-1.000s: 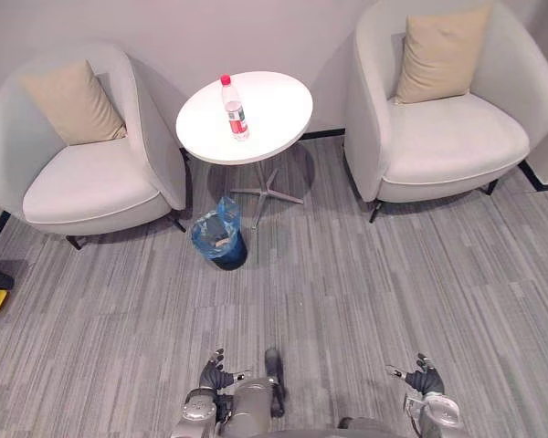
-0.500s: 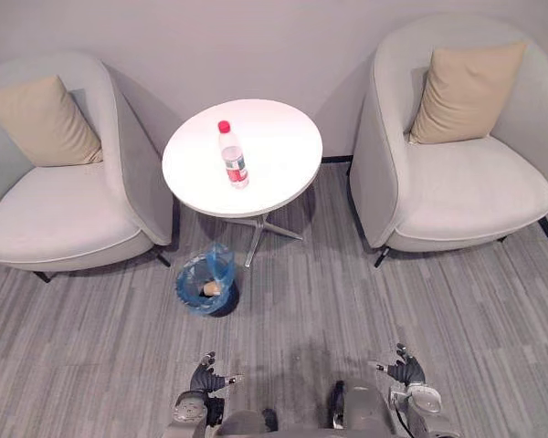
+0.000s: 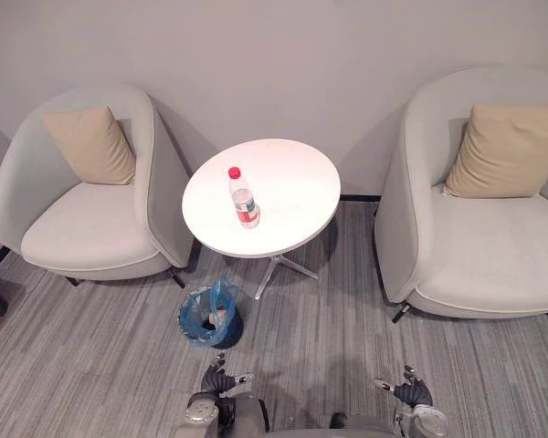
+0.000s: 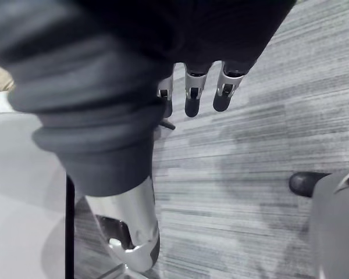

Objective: Gather rubbish on tea table into small bin, then transfer packed bag to large trash can.

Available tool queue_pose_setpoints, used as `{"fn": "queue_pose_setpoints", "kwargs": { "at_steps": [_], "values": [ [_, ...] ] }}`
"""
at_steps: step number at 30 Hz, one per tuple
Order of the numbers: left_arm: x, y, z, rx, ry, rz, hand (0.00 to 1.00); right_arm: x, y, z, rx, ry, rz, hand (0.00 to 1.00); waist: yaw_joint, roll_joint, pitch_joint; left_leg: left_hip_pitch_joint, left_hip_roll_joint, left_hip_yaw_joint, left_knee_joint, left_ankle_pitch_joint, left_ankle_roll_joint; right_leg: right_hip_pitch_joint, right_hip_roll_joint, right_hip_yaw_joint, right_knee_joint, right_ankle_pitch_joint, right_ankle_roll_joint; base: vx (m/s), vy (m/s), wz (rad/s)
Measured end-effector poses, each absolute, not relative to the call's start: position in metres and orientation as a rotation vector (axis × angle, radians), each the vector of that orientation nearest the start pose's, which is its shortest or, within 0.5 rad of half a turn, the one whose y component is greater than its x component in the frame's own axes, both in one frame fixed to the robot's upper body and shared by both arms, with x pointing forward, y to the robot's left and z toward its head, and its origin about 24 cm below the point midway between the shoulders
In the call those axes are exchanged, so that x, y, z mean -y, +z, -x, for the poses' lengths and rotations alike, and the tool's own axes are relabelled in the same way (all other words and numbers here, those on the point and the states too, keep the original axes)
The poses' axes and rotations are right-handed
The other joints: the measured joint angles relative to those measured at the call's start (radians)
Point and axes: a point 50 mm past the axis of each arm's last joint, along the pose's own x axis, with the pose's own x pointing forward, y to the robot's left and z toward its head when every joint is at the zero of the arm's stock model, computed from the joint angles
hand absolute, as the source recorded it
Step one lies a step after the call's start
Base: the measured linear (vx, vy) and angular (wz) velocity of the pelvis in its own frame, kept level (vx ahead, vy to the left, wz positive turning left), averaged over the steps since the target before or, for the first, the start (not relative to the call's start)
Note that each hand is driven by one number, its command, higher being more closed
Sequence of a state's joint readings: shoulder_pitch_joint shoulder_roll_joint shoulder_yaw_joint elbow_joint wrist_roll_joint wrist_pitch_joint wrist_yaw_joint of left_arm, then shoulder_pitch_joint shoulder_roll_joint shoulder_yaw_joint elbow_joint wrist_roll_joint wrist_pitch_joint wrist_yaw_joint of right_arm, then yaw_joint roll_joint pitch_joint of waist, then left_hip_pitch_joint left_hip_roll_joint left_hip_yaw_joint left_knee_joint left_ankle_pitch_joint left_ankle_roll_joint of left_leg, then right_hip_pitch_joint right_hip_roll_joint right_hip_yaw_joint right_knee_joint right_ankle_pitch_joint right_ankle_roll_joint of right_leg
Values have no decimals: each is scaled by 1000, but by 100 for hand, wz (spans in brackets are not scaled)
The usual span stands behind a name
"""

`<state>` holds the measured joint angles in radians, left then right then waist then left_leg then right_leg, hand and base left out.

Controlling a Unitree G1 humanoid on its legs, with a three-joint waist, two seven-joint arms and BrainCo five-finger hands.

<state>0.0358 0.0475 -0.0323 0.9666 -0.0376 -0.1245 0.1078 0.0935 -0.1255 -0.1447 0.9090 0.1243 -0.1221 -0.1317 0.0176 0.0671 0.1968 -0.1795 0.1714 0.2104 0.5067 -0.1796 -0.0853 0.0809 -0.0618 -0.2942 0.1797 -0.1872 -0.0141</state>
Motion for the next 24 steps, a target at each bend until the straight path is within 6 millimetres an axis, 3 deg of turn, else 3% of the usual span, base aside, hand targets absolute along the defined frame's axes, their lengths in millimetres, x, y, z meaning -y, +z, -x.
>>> {"fn": "queue_pose_setpoints", "kwargs": {
  "at_steps": [1, 2, 3, 5, 6, 8, 9, 11, 12, 14, 15, 16, 19, 20, 21, 22, 24],
  "values": [
    [-169, -144, -140, -877, 117, -69, 0, 231, -136, -123, -855, -410, 7, 0, -1, 6, -1, 4, -21, 14, -153, 72, 10, 5, -2, -5, 4, -10, 15, 315, 156, 20],
    [-170, -145, -138, -884, 117, -75, 0, 235, -136, -122, -860, -422, 11, 0, 2, 23, -8, 15, -37, 32, -280, 195, 73, 8, 2, -1, 20, -33, 37, 329, 164, 25],
    [-174, -145, -136, -893, 122, -86, 0, 232, -137, -122, -863, -418, 5, 0, 4, -1, -8, 39, -58, 40, -302, 210, 62, 9, -15, 14, 24, -37, 45, 320, 141, 22],
    [-180, -144, -138, -886, 127, -102, 0, 230, -137, -125, -858, -412, 0, 0, 6, -31, -7, 49, -88, 39, -336, 205, 70, 25, -24, 42, -17, -39, 53, 218, 69, 15],
    [-181, -144, -137, -890, 129, -105, 0, 230, -135, -130, -849, -408, 1, 0, 17, -38, -3, 51, -99, 40, -324, 186, 91, 36, -33, 48, -28, -36, 60, 201, 84, 7],
    [-181, -144, -137, -892, 126, -106, 0, 231, -134, -132, -844, -404, 8, 0, 22, -44, -3, 73, -123, 43, -310, 146, 100, 53, -63, 50, 3, -65, 85, 212, 88, 8],
    [-181, -145, -136, -896, 125, -106, 0, 230, -135, -132, -846, -396, 17, 0, 24, -48, -7, 98, -147, 46, -304, 96, 99, 52, -97, 57, 70, -99, 105, 188, 76, 3],
    [-179, -147, -132, -913, 114, -112, 0, 229, -134, -135, -843, -381, 27, 0, 24, -48, -9, 136, -164, 51, -312, 72, 103, -10, -124, 101, 253, -111, 127, 219, 101, -8],
    [-179, -148, -130, -919, 93, -131, 0, 225, -134, -137, -841, -368, 26, 0, 18, -44, -15, 171, -180, 50, -329, 68, 112, -78, -152, 134, 434, -92, 161, 228, 103, -1],
    [-180, -148, -129, -921, 81, -141, 0, 223, -136, -134, -857, -361, 31, 0, 2, -41, -22, 202, -187, 35, -328, 59, 128, -135, -182, 137, 585, -76, 187, 257, 50, 29],
    [-180, -148, -129, -922, 67, -152, 0, 224, -137, -132, -862, -360, 34, 0, -4, -45, -25, 221, -186, 9, -334, 53, 132, -162, -183, 132, 613, -110, 143, 257, -5, 47],
    [-181, -148, -129, -922, 66, -154, 0, 224, -137, -132, -863, -362, 36, 0, -6, -45, -26, 229, -183, 0, -336, 53, 132, -177, -178, 125, 611, -127, 133, 244, -53, 54],
    [-182, -147, -132, -914, 65, -155, 0, 228, -137, -130, -867, -366, 47, 0, -22, -32, -23, 252, -126, -64, -353, 64, 114, -256, -102, 133, 490, -144, 102, 196, -135, 59],
    [-185, -147, -130, -918, 69, -160, 0, 228, -137, -130, -867, -365, 46, 0, -31, -39, -24, 259, -115, -85, -355, 69, 96, -266, -86, 147, 372, -122, 109, 168, -202, 56],
    [-189, -147, -129, -921, 71, -169, 0, 226, -138, -128, -872, -365, 42, 0, -33, -63, -32, 265, -124, -93, -363, 73, 81, -259, -84, 171, 259, -57, 109, 230, -278, 69],
    [-189, -148, -128, -931, 73, -167, 0, 228, -139, -123, -888, -371, 44, 0, -34, -77, -31, 281, -130, -122, -377, 58, 40, -246, -86, 176, 211, 72, 65, 191, -235, 37],
    [-181, -151, -124, -949, 62, -148, 0, 237, -138, -126, -887, -386, 64, 0, -28, -30, -46, 278, -77, -139, -413, 67, 18, -235, -38, 143, 176, 73, 39, 158, -231, 22]
  ]
}}
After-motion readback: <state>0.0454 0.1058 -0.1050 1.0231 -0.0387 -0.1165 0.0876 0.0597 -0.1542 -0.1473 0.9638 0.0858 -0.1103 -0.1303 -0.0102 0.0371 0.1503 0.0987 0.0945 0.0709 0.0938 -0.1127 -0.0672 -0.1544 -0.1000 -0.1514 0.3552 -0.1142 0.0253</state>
